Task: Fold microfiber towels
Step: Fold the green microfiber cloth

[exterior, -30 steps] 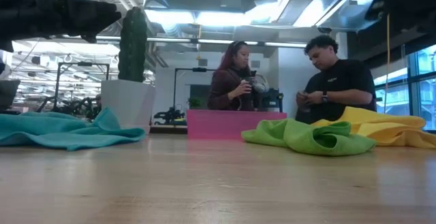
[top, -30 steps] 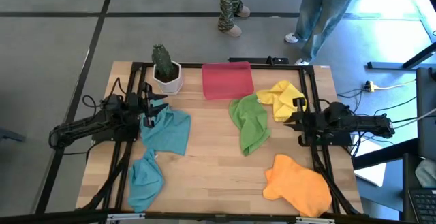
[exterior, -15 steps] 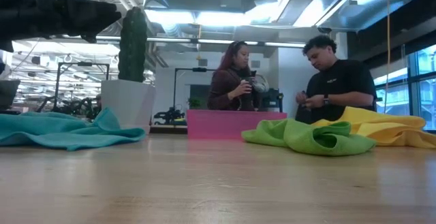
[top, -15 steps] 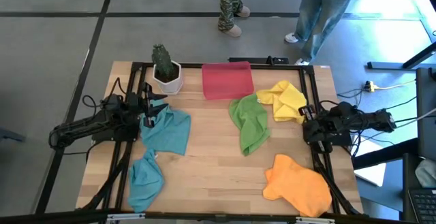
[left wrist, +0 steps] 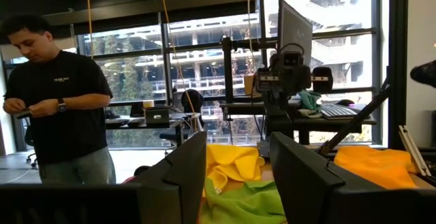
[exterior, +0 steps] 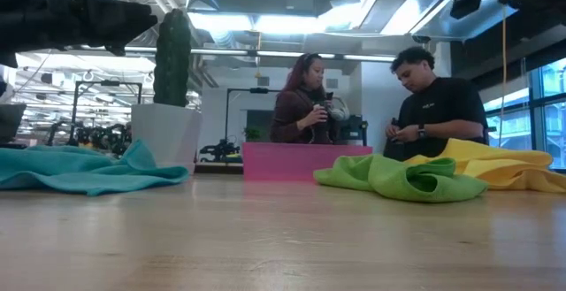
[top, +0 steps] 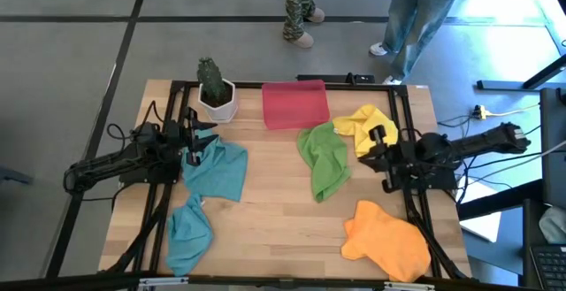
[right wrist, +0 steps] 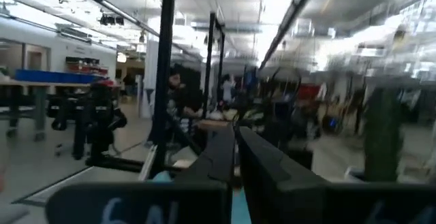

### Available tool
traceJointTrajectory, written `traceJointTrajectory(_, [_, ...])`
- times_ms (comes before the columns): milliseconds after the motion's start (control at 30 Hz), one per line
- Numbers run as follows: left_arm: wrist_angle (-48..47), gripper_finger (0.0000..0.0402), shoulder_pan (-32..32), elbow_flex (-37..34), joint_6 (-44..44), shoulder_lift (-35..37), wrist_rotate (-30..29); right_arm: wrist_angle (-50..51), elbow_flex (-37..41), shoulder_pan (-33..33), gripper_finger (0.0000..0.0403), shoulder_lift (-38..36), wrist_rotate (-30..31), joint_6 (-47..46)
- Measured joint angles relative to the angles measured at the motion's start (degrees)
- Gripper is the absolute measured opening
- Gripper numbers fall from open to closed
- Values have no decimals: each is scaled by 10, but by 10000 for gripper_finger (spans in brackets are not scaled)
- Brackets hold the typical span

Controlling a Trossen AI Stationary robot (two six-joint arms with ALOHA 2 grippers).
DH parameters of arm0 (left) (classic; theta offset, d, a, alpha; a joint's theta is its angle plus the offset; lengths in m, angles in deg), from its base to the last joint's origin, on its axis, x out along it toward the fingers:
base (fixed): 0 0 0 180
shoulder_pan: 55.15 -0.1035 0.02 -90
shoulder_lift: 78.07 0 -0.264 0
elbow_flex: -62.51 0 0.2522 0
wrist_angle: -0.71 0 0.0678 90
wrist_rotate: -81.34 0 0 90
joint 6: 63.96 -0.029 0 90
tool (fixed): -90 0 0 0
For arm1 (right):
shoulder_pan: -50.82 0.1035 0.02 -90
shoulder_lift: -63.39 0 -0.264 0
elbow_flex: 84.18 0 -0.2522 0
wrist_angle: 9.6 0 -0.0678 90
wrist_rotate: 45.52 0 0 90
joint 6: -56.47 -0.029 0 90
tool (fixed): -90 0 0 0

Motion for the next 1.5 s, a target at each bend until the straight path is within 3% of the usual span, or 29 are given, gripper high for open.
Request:
traceJointTrajectory(133, [0,151,0,0,0,0,0,0,-8,-1,26,51,13,-6])
traceJointTrajectory(300, [0,151,0,0,0,0,0,-4,-8,-1,26,85,93,-97])
traceJointTrajectory(567, [0,151,0,0,0,0,0,56,-8,-1,28,87,133,-80])
traceJointTrajectory(833, [1,151,0,0,-13,0,0,188,-9,-2,84,87,242,-170])
traceJointTrajectory(1067, [0,151,0,0,-30,0,0,241,-59,7,150,91,186,-211])
traceJointTrajectory(1200, [0,151,0,0,-30,0,0,403,-130,27,174,92,178,-224])
traceJointTrajectory(1333, [0,151,0,0,-30,0,0,547,-196,49,176,97,260,-293])
traceJointTrajectory(1433, [0,151,0,0,-30,0,0,572,-200,67,172,116,348,-318])
traceJointTrajectory(1500, [4,151,0,0,-27,0,0,571,-201,69,171,135,367,-330])
